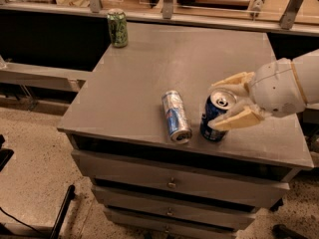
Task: Move pepsi can near redbull can
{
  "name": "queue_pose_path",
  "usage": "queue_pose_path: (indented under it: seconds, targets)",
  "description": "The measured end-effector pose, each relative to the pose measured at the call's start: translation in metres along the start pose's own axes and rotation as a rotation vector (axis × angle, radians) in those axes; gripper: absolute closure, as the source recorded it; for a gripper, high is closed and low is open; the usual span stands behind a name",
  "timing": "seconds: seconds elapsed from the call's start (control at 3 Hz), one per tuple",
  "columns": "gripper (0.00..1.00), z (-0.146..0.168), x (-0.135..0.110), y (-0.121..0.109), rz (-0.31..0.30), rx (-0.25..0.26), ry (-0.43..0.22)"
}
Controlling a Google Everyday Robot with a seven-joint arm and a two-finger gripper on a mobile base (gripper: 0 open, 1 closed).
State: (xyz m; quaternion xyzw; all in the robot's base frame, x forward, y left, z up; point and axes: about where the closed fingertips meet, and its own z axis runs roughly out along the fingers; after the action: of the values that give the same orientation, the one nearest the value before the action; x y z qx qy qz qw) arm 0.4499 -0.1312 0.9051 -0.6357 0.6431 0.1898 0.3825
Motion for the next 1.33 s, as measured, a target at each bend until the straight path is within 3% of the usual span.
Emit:
queue_pose_path:
  seconds: [0.33, 0.67, 1.33]
  targets:
    - [0.00, -0.004, 0.002, -0.006, 0.012, 0.005, -0.024]
    - [0.00, -0.021, 0.010, -0.035, 0.078, 0.048, -0.053]
    - [0.00, -0.086, 0.032, -0.099, 0.114, 0.213, -0.073]
